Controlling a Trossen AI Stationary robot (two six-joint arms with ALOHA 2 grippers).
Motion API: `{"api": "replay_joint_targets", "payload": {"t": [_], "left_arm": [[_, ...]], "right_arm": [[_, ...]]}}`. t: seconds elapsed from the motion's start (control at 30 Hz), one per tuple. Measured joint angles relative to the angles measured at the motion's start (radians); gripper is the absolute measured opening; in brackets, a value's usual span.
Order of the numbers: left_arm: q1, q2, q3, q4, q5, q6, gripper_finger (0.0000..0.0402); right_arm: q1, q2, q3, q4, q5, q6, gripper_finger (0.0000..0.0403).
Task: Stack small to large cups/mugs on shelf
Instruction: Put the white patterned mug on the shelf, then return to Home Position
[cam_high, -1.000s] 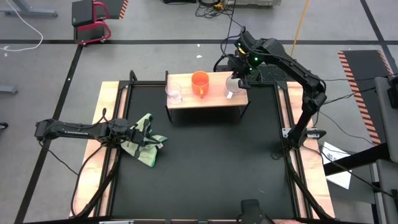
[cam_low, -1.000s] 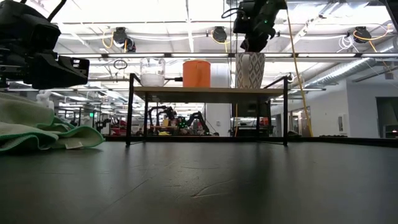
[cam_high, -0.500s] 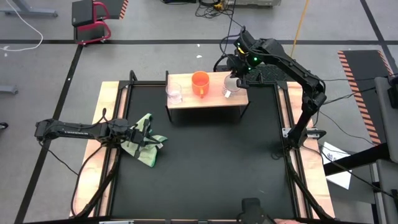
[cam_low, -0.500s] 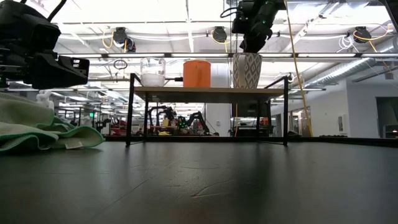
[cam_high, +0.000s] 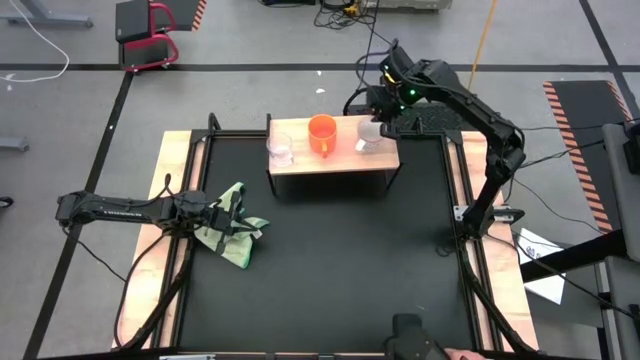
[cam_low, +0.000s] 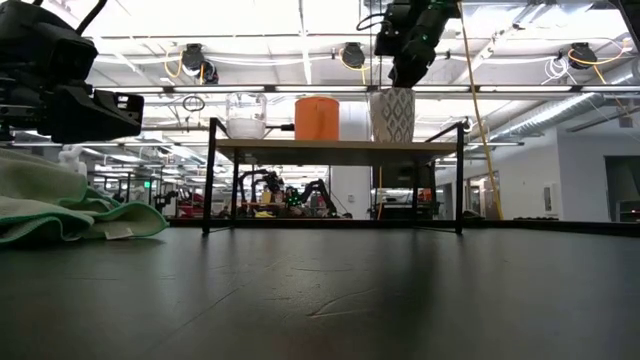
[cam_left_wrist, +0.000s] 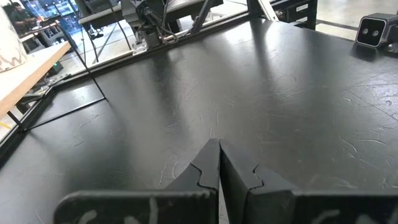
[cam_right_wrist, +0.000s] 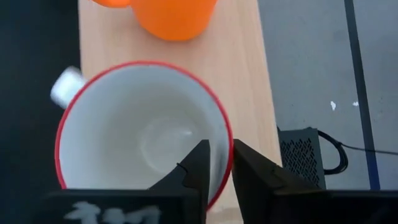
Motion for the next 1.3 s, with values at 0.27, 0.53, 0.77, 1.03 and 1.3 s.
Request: {"api": "replay_joint_targets", "payload": {"t": [0.27,0.53,0.77,1.03,1.3], "left_arm": [[0.0,0.0,0.0,-0.001,0.0,0.0,0.001],[0.0,0.0,0.0,-0.002,0.0,-0.002,0.001],[0.0,0.0,0.0,-0.003,0.001,-0.005,0.001],[-0.001,0.0,0.0,-0.003,0.001,-0.007,0.001],[-0.001,0.0,0.0,-0.003,0.001,-0.007,0.001]], "right_arm": [[-0.013,0.0,0.0,0.007,0.0,0.003,0.0074],[-0.013,-0.001,0.0,0.047,0.002,0.002,0.0075],[-0.009,-0.058,0.0,0.115,0.005,0.005,0.0075],[0.066,-0.15,0.0,0.189,-0.003,0.141,0.0073],[0.234,-0.177,0.0,0.065,-0.081,0.133,0.0005]]}}
